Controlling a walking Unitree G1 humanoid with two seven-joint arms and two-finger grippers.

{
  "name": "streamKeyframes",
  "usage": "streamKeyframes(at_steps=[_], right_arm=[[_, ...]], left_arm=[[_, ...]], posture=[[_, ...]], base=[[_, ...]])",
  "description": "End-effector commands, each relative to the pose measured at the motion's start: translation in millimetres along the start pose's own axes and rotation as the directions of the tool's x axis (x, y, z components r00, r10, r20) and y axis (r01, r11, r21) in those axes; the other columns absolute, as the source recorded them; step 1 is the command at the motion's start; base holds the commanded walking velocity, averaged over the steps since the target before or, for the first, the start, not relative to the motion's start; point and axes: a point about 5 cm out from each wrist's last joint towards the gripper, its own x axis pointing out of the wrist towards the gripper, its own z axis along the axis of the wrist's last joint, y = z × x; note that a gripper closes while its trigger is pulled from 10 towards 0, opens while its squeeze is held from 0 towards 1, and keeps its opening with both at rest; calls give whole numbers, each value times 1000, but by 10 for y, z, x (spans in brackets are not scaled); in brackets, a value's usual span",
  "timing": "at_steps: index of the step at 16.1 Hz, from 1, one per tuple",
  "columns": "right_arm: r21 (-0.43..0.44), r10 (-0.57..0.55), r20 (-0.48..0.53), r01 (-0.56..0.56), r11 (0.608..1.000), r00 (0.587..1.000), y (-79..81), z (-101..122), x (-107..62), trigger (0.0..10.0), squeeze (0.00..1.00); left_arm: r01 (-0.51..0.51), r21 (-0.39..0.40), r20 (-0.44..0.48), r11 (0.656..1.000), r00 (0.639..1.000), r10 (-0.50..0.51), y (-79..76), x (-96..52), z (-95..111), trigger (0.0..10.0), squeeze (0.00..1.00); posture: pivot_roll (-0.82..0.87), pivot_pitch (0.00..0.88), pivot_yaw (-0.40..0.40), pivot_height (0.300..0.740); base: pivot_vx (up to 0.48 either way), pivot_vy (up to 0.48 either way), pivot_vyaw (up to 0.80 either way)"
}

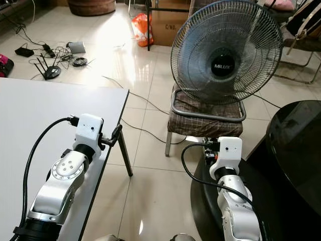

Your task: Setting the table

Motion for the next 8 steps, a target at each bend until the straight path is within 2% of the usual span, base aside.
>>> streamKeyframes(at_steps=[1, 8], right_arm=[[10, -29, 81, 29, 1000, 996, -71, 86, 6, 10000, 0], [13, -44, 90, 43, 999, 995, -99, 100, 11, 10000, 0]], left_arm=[[62, 29, 37, 998, 997, -64, -97, 57, 89, 10000, 0], [87, 33, 44, 996, 995, -88, -143, 87, 97, 10000, 0]], posture=[[-44, 56, 22, 740], [-49, 42, 25, 740]], base=[[0, 0, 0], [0, 0, 0]])
